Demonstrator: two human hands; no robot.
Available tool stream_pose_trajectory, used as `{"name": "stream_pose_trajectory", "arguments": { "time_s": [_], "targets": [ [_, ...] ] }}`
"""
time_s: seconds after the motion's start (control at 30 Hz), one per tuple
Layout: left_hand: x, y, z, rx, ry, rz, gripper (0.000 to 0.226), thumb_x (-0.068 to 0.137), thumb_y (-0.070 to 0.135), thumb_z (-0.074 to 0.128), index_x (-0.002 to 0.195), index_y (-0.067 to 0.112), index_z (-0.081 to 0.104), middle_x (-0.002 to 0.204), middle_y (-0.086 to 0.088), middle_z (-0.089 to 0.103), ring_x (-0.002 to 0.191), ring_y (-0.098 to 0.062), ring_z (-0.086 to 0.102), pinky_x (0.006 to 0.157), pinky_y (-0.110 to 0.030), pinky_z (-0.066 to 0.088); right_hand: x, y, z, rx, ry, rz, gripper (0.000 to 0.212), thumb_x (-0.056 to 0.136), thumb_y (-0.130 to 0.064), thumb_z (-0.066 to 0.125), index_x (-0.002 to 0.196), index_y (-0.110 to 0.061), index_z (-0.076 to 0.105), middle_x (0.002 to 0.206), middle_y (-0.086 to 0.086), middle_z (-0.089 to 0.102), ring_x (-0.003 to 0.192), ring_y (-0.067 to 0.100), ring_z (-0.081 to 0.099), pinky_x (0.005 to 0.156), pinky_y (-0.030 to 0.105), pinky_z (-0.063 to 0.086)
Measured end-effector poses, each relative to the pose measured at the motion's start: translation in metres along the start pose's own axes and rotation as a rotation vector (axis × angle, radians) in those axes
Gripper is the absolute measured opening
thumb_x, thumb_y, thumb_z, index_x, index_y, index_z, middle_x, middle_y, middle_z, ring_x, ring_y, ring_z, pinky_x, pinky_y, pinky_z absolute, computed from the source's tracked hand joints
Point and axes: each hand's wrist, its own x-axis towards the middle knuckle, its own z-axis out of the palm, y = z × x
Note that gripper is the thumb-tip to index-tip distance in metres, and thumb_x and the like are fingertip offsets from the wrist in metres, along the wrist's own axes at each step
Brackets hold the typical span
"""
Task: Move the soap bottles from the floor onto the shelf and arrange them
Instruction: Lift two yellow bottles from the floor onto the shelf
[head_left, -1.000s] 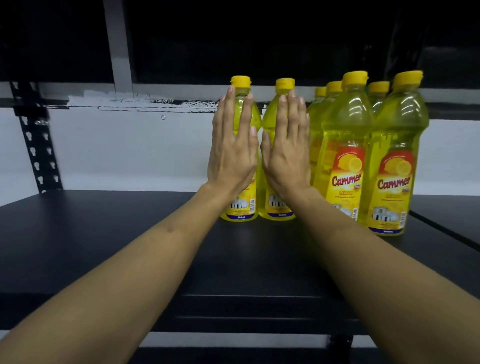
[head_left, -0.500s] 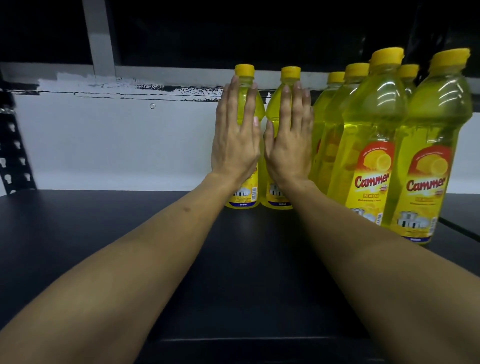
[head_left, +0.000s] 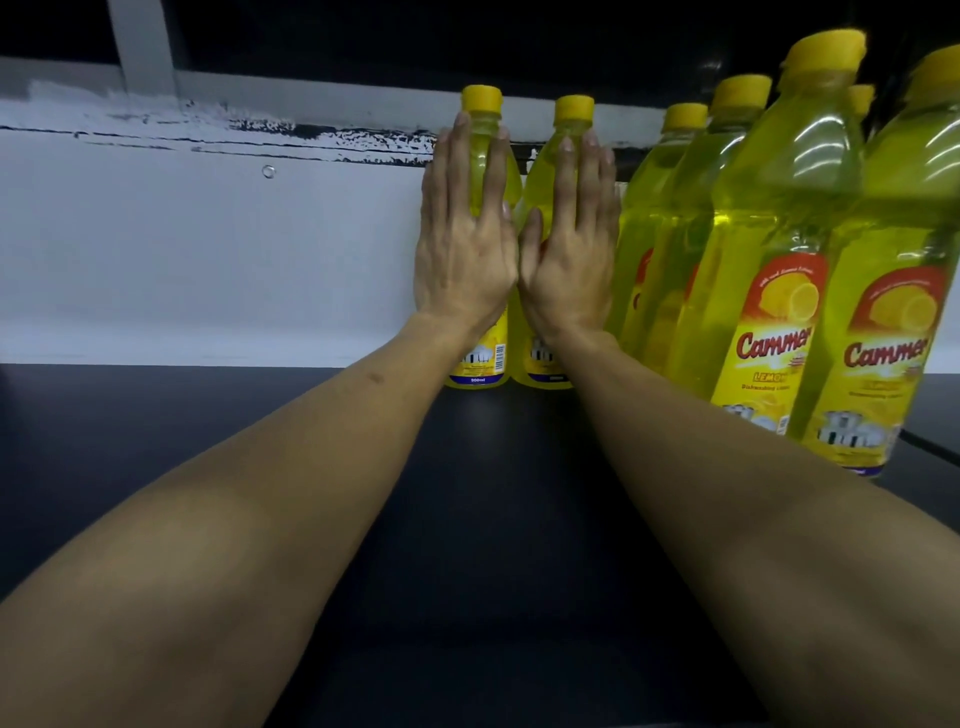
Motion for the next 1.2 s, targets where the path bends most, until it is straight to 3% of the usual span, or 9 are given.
{"name": "stream_pose_trajectory", "arguments": {
  "time_s": [0.1, 0.23, 0.4, 0.57, 0.67, 0.77, 0.9, 1.0, 1.2],
  "targets": [
    [0.0, -0.001, -0.005, -0.013, -0.042, -0.013, 0.077, 0.102, 0.049, -0.004, 0.157, 0.006, 0.029, 0.163, -0.025, 0.019, 0.153, -0.038, 0.016, 0.123, -0.048, 0.021, -0.001, -0.001, -0.002, 0.029, -0.013, -0.005, 0.057, 0.103, -0.021, 0.046, 0.155, 0.0, 0.034, 0.162, 0.021, 0.029, 0.153, 0.037, 0.023, 0.126, 0.04, 0.01],
    [-0.008, -0.007, -0.008, -0.015, -0.089, 0.021, 0.06, 0.106, 0.031, 0.027, 0.161, 0.009, 0.016, 0.166, -0.025, 0.007, 0.155, -0.038, 0.005, 0.123, -0.048, 0.02, -0.01, -0.003, -0.011, 0.095, -0.07, 0.026, 0.056, 0.106, -0.019, 0.044, 0.156, 0.001, 0.03, 0.164, 0.024, 0.022, 0.153, 0.042, 0.015, 0.127, 0.038, 0.003],
    [-0.05, -0.011, -0.025, -0.066, -0.297, -0.001, 0.068, 0.107, 0.03, 0.039, 0.162, 0.024, 0.0, 0.166, -0.015, -0.02, 0.155, -0.033, -0.01, 0.099, -0.044, 0.055, -0.034, -0.016, -0.036, 0.18, -0.245, 0.154, 0.061, 0.107, -0.014, 0.042, 0.162, -0.009, 0.017, 0.17, 0.014, 0.003, 0.157, 0.033, -0.002, 0.127, 0.039, 0.006],
    [-0.067, -0.004, -0.048, 0.014, -0.555, -0.03, 0.088, 0.1, 0.022, 0.056, 0.16, 0.037, -0.008, 0.159, -0.008, -0.039, 0.154, -0.032, -0.016, 0.103, -0.046, 0.051, -0.049, -0.031, -0.07, 0.168, -0.518, 0.316, 0.084, 0.094, 0.004, 0.05, 0.163, -0.018, 0.008, 0.17, 0.005, -0.01, 0.157, 0.027, -0.007, 0.126, 0.041, 0.016],
    [-0.078, 0.001, -0.068, 0.039, -0.738, -0.057, 0.094, 0.097, 0.019, 0.06, 0.16, 0.034, -0.008, 0.159, -0.006, -0.04, 0.155, -0.034, -0.009, 0.114, -0.048, 0.04, -0.053, -0.039, -0.094, 0.157, -0.725, 0.4, 0.087, 0.094, -0.001, 0.053, 0.163, -0.021, 0.004, 0.169, 0.005, -0.018, 0.157, 0.028, -0.008, 0.126, 0.046, 0.021],
    [-0.088, 0.008, -0.092, 0.029, -0.936, -0.191, 0.085, 0.1, 0.031, 0.054, 0.161, 0.024, -0.006, 0.167, -0.007, -0.021, 0.151, -0.034, 0.019, 0.118, -0.048, 0.031, -0.059, -0.05, -0.118, 0.147, -0.972, 0.555, 0.087, 0.097, -0.009, 0.055, 0.163, -0.021, 0.0, 0.17, 0.008, -0.011, 0.157, 0.03, 0.008, 0.123, 0.047, 0.027],
    [-0.097, 0.014, -0.124, -0.008, -1.104, -0.455, 0.056, 0.1, 0.047, 0.043, 0.146, 0.014, 0.042, 0.149, -0.012, 0.046, 0.133, -0.033, 0.046, 0.103, -0.046, 0.043, -0.057, -0.067, -0.16, 0.009, -1.234, 0.604, 0.062, 0.099, -0.023, 0.054, 0.155, -0.013, 0.029, 0.151, 0.016, 0.046, 0.137, 0.035, 0.047, 0.107, 0.045, 0.044],
    [-0.105, 0.025, -0.154, 0.002, -1.126, -0.471, 0.055, 0.097, 0.05, 0.039, 0.137, 0.015, 0.054, 0.141, -0.014, 0.053, 0.128, -0.034, 0.05, 0.098, -0.045, 0.046, -0.055, -0.083, -0.198, -0.064, -1.321, 0.506, 0.049, 0.101, -0.034, 0.047, 0.144, -0.011, 0.049, 0.144, 0.015, 0.055, 0.13, 0.034, 0.053, 0.105, 0.044, 0.046],
    [-0.113, 0.064, -0.221, 0.043, -0.921, -0.33, 0.038, 0.098, 0.041, 0.045, 0.122, 0.021, 0.065, 0.115, -0.01, 0.068, 0.105, -0.032, 0.062, 0.081, -0.039, 0.05, -0.059, -0.1, -0.273, -0.121, -1.172, 0.314, 0.044, 0.1, -0.041, 0.047, 0.13, -0.013, 0.061, 0.142, 0.011, 0.057, 0.122, 0.033, 0.058, 0.104, 0.046, 0.043]
  ]
}}
